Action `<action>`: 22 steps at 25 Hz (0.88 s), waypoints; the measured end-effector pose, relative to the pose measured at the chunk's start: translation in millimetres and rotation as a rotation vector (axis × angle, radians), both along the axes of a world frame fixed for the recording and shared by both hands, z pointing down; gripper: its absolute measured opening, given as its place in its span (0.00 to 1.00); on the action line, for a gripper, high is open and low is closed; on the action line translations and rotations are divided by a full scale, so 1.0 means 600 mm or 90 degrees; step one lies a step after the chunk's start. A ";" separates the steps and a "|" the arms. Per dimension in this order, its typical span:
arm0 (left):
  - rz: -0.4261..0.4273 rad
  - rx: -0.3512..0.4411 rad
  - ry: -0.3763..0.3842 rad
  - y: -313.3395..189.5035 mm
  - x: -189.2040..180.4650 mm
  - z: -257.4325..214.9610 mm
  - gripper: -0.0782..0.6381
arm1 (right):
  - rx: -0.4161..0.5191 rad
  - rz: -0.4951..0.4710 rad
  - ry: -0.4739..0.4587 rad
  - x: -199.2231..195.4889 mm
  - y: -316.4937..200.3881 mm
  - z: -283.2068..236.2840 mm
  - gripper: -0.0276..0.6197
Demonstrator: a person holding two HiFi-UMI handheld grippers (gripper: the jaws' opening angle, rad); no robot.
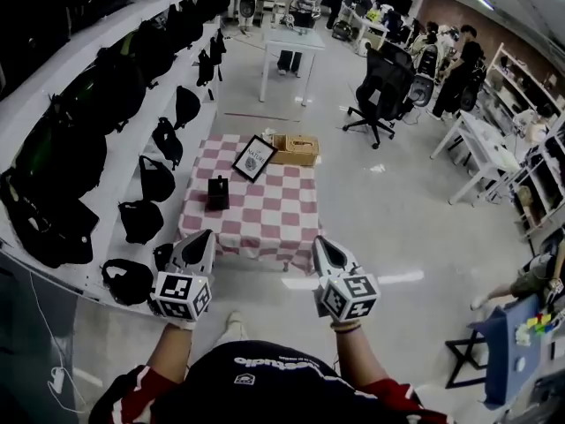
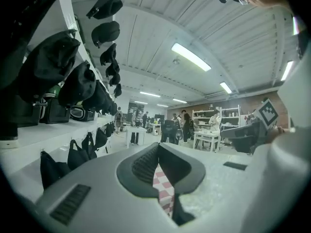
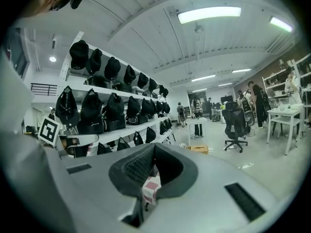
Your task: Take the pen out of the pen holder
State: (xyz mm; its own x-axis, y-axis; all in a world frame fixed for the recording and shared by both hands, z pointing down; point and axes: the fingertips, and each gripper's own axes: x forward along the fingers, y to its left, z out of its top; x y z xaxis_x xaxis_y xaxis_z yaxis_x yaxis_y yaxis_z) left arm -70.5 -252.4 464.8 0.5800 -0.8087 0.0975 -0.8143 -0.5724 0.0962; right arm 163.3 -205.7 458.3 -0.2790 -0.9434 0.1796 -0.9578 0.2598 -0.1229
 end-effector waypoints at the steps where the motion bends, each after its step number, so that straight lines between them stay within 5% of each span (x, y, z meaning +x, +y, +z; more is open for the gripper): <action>1: 0.002 -0.002 0.001 -0.016 -0.001 -0.002 0.12 | -0.001 0.000 0.001 -0.002 -0.014 -0.002 0.05; 22: 0.040 -0.033 0.017 -0.252 -0.054 0.021 0.12 | -0.010 0.004 0.032 -0.096 -0.247 -0.014 0.05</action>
